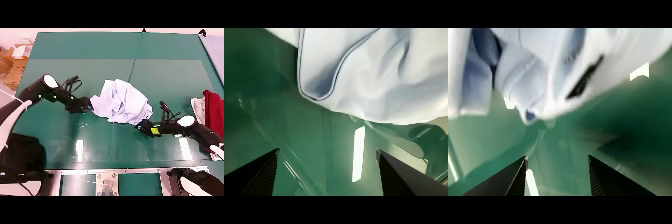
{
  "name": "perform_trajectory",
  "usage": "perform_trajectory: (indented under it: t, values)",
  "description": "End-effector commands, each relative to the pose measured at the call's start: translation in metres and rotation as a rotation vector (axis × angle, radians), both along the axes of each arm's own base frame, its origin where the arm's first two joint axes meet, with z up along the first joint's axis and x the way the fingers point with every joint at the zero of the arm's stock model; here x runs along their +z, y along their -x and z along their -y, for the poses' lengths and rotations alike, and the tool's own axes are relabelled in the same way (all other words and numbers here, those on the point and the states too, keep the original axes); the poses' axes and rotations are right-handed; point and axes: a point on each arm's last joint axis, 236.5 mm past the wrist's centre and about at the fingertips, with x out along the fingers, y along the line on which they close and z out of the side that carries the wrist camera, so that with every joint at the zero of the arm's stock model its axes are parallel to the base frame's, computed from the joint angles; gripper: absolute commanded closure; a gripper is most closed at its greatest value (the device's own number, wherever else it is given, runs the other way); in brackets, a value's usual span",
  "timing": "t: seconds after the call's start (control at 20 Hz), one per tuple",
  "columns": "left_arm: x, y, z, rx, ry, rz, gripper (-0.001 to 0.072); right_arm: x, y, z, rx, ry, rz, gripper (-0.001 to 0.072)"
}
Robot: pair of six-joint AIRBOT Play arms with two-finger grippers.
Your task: Fold the shirts.
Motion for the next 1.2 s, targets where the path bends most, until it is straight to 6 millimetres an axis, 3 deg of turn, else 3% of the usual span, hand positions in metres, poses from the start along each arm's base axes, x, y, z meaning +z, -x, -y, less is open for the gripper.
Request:
perform_trajectory:
  t: [0.0, 0.2, 0.25, 0.35, 0.4, 0.45, 0.6, 0.7, 0.8, 0.9, 1.0, 1.15]
  values:
    - [-0.014, -0.001, 0.012, 0.038, 0.013, 0.030, -0.0010, -0.012, -0.025, -0.002, -0.059, 0.040, 0.055, 0.0330]
    - [-0.011, -0.015, 0.040, 0.058, 0.032, 0.122, -0.0007, -0.019, -0.046, -0.004, -0.067, 0.052, 0.045, 0.0330]
    - [-0.013, -0.011, 0.047, 0.046, 0.033, 0.117, 0.0042, -0.020, -0.048, -0.004, -0.057, 0.055, 0.050, 0.0339]
    - [-0.023, -0.005, 0.054, 0.029, 0.028, 0.095, 0.0251, -0.021, -0.052, -0.005, -0.030, 0.065, 0.066, 0.0534]
    - [-0.024, -0.005, 0.054, 0.032, 0.031, 0.091, 0.0448, -0.020, -0.052, -0.005, -0.015, 0.071, 0.079, 0.0648]
    - [-0.021, -0.007, 0.054, 0.030, 0.032, 0.098, 0.0689, -0.019, -0.054, -0.003, 0.002, 0.077, 0.095, 0.0691]
    - [0.007, -0.017, 0.060, -0.026, 0.043, 0.145, 0.0685, -0.017, -0.055, 0.012, 0.033, 0.077, 0.104, 0.0692]
    - [0.032, -0.036, 0.055, -0.068, 0.002, 0.246, 0.0684, -0.008, -0.059, 0.034, 0.010, 0.052, 0.097, 0.0693]
    - [0.031, -0.035, 0.040, -0.083, -0.077, 0.235, 0.0681, 0.000, -0.063, 0.052, -0.018, 0.022, 0.087, 0.0693]
    - [0.010, -0.023, 0.023, -0.071, -0.152, 0.171, 0.0070, 0.000, -0.062, 0.061, -0.032, 0.012, 0.077, 0.0692]
    - [-0.010, -0.020, 0.016, -0.052, -0.181, 0.151, 0.0119, 0.000, -0.062, 0.061, -0.025, 0.015, 0.084, 0.0692]
    - [-0.034, -0.021, 0.014, -0.032, -0.194, 0.127, 0.0119, 0.000, -0.062, 0.060, -0.022, 0.015, 0.085, 0.0692]
